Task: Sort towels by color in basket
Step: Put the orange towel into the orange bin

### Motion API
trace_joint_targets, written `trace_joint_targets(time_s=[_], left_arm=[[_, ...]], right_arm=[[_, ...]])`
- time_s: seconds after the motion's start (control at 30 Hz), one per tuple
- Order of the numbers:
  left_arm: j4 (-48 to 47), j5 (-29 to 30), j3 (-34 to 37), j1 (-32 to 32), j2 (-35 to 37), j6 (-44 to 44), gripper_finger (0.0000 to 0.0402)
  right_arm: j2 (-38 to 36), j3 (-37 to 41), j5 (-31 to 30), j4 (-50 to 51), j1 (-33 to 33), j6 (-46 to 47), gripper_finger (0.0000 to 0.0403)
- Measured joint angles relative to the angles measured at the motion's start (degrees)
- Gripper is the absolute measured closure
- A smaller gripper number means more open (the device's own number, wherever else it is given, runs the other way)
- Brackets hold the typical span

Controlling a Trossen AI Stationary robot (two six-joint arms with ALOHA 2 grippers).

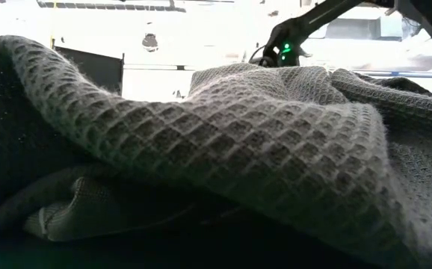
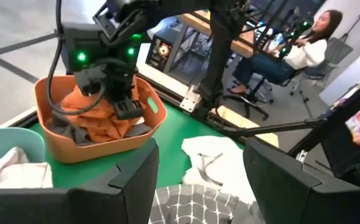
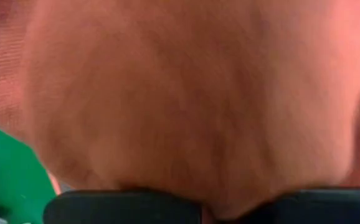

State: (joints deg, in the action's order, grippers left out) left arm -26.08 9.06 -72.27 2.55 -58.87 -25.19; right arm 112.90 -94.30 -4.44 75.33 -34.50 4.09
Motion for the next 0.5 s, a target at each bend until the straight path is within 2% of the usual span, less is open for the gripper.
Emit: trace_joint_targets(time_s=[0.27,0.5], left_arm=[[-1.8,0.0,0.0,0.0,0.0,0.3,0.0178],[-1.9,0.3,0.0,0.0,0.0,1.7,0.0178]], right_arm=[[2.7,0.0,0.5,0.7,-0.5,-1.8,0.0359],[-2.6,0.1,0.5,3.0,-1.0,-2.6,0.0306]])
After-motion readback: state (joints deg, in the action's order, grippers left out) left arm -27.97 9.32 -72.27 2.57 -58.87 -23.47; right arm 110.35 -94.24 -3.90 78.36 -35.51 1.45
